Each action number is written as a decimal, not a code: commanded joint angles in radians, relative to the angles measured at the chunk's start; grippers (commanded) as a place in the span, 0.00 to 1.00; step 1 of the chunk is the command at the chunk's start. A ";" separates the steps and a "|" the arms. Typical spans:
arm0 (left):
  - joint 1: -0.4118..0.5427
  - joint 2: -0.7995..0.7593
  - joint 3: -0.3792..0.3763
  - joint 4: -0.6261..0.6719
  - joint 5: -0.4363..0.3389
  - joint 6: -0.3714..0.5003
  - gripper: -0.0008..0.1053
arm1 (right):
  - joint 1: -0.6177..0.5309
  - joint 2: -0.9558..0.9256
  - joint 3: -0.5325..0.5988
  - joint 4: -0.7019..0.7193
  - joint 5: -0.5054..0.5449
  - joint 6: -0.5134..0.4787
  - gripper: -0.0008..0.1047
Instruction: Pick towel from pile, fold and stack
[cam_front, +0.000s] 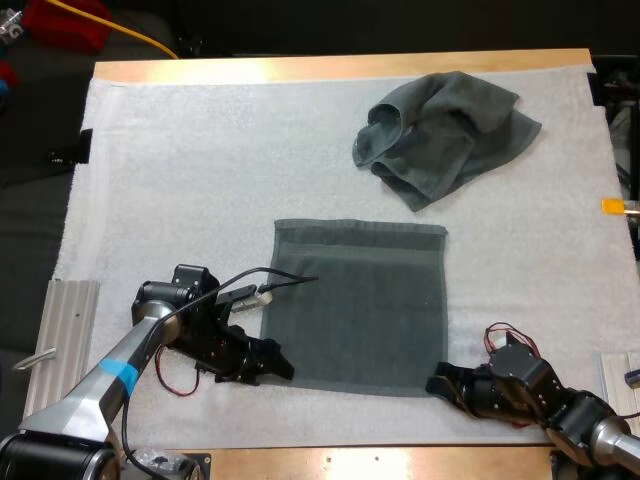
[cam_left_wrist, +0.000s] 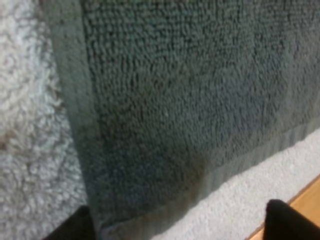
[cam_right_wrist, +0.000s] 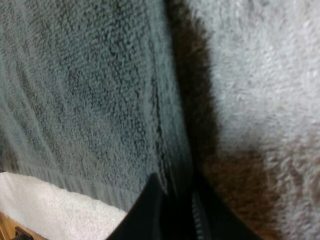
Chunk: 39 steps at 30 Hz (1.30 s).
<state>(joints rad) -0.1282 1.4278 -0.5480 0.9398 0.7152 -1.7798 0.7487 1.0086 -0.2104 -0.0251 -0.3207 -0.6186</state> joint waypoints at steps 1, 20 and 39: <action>-0.005 0.012 0.017 -0.014 -0.013 -0.003 0.52 | 0.000 0.008 0.008 0.000 -0.014 -0.013 0.02; -0.005 0.012 0.003 -0.047 -0.104 -0.018 0.14 | 0.000 0.008 0.008 0.000 -0.014 -0.013 0.02; -0.199 -0.215 0.003 0.143 -0.227 0.043 0.01 | 0.002 0.010 -0.197 0.332 -0.049 -0.228 0.02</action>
<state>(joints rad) -0.3105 1.2216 -0.5396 1.0596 0.5144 -1.7430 0.7487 1.0126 -0.4005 0.2752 -0.3544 -0.8267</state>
